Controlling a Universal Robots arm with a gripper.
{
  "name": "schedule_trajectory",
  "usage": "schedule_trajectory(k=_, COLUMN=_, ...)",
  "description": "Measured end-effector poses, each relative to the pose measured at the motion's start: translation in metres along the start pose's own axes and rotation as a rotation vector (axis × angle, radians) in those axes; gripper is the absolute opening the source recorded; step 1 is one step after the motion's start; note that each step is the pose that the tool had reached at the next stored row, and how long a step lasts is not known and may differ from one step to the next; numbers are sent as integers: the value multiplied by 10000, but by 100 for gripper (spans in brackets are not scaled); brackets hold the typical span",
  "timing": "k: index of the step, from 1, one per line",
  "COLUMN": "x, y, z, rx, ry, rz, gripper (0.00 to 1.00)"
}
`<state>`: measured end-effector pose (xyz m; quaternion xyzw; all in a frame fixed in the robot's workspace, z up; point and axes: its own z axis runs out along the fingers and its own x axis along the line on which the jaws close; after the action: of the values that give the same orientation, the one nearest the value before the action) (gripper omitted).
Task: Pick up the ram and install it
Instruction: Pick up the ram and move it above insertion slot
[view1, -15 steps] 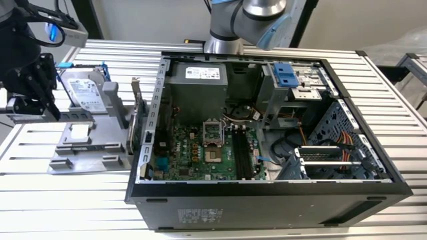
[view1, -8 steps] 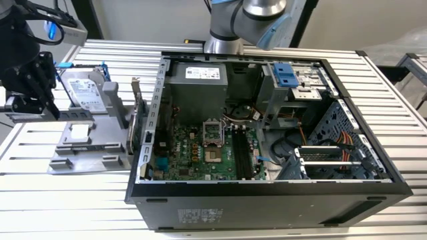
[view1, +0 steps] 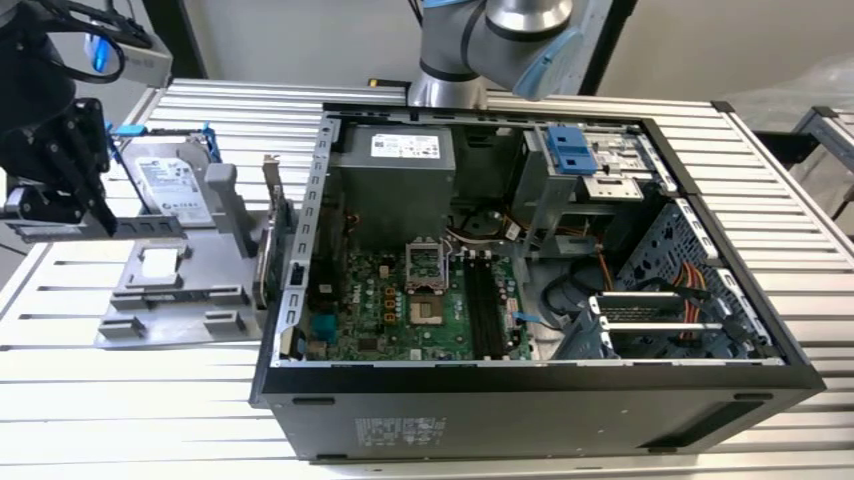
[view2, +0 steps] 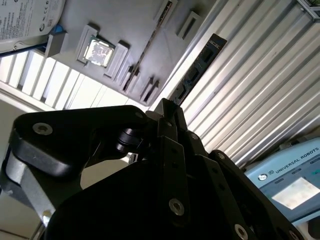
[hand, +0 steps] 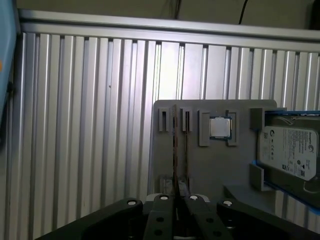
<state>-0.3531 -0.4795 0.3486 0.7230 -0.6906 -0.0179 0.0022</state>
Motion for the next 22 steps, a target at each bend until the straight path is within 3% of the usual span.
schedule_trajectory(k=22, x=-3, y=3, z=-99, rx=-1, ry=1, rz=0, gripper=0)
